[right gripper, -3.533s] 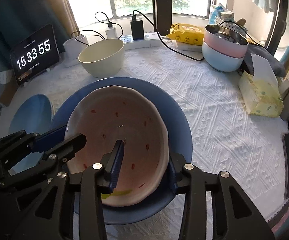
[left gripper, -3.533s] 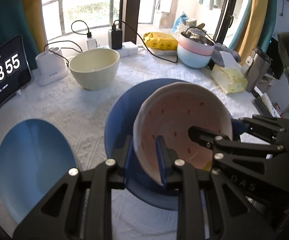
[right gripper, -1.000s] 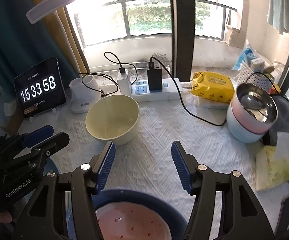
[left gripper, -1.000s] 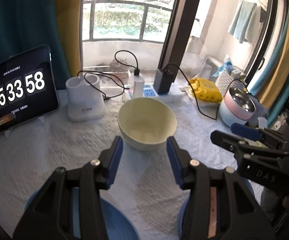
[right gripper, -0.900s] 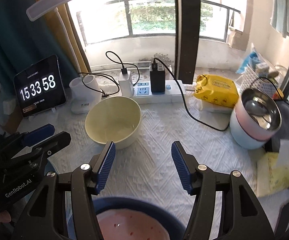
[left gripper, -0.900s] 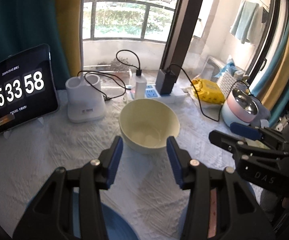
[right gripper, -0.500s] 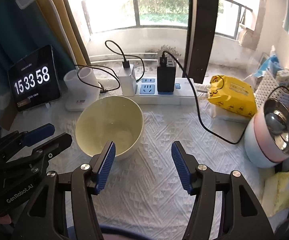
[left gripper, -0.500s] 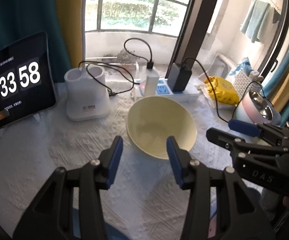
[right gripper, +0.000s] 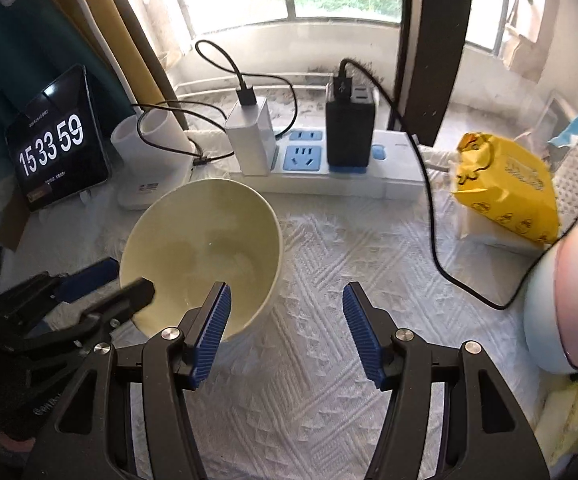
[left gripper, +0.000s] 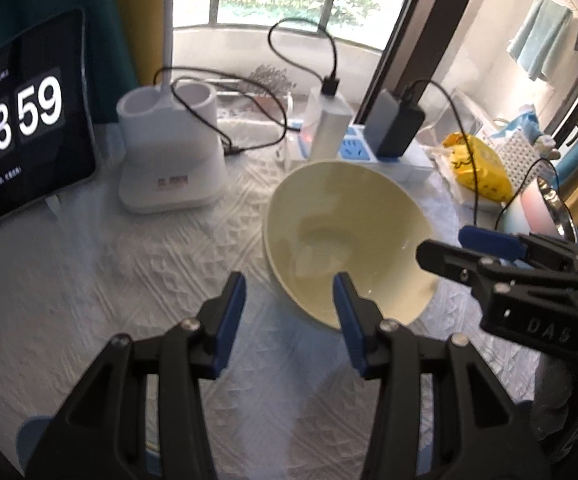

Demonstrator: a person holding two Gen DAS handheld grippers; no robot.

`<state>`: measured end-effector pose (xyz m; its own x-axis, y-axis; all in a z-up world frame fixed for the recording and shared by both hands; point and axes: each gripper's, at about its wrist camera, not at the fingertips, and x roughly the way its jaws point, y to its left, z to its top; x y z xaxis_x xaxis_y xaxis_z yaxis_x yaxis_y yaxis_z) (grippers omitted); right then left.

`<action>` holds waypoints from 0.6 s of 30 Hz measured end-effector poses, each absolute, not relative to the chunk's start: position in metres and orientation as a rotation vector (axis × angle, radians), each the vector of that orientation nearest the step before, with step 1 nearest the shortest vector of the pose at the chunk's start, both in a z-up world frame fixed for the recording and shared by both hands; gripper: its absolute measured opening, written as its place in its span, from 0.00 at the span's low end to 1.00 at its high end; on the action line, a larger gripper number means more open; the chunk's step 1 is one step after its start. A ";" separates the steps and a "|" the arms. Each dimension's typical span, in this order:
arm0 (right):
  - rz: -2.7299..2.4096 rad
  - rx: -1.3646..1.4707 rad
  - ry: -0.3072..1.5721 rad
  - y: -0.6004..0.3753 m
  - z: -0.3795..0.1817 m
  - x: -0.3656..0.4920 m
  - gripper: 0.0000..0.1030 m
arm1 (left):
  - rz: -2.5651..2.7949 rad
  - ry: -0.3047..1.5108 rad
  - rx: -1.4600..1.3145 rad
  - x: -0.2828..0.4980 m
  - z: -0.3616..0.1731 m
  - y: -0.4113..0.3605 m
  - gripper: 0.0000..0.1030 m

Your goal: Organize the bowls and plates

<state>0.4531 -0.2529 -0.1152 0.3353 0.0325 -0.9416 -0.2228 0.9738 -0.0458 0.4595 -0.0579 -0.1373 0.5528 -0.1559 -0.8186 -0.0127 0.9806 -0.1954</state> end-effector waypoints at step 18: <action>0.249 -0.168 1.405 -0.242 -0.165 0.492 0.23 | -0.064 1.023 -0.222 0.473 -0.150 -0.064 0.45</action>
